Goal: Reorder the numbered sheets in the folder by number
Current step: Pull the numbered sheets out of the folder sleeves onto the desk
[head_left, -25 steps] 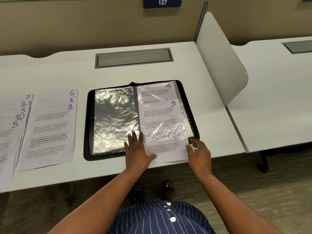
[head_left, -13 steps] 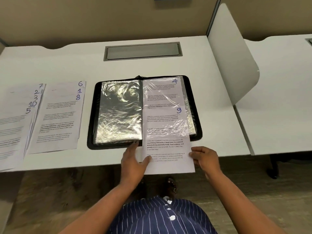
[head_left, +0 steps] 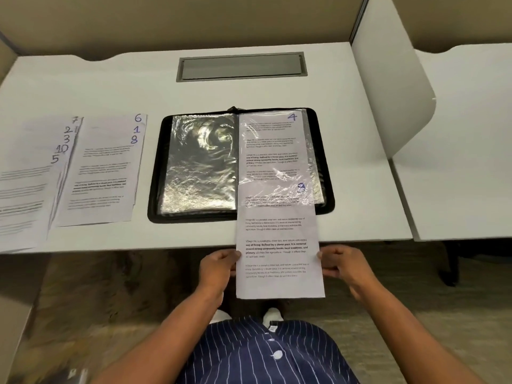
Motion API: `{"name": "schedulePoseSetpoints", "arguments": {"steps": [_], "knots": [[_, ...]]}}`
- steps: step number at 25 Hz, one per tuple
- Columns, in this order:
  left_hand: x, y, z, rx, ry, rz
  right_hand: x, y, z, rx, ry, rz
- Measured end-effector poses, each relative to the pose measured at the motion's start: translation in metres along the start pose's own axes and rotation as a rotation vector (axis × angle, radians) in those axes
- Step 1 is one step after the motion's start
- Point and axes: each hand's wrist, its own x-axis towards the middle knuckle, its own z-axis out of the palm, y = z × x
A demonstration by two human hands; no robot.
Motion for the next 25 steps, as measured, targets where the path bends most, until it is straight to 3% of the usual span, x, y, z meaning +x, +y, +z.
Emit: {"name": "schedulePoseSetpoints", "arguments": {"steps": [8,17,25], "knots": [[-0.004,0.001,-0.033,0.061,-0.155,-0.015,-0.017,-0.002,0.041,0.004,0.178,-0.063],[0.006,-0.033,-0.175,0.190,-0.424,-0.010,-0.111,0.069,0.138,0.102,0.264,0.008],[0.026,0.006,-0.290,0.123,-0.314,0.104,-0.118,0.042,0.255,0.110,0.192,-0.155]]}}
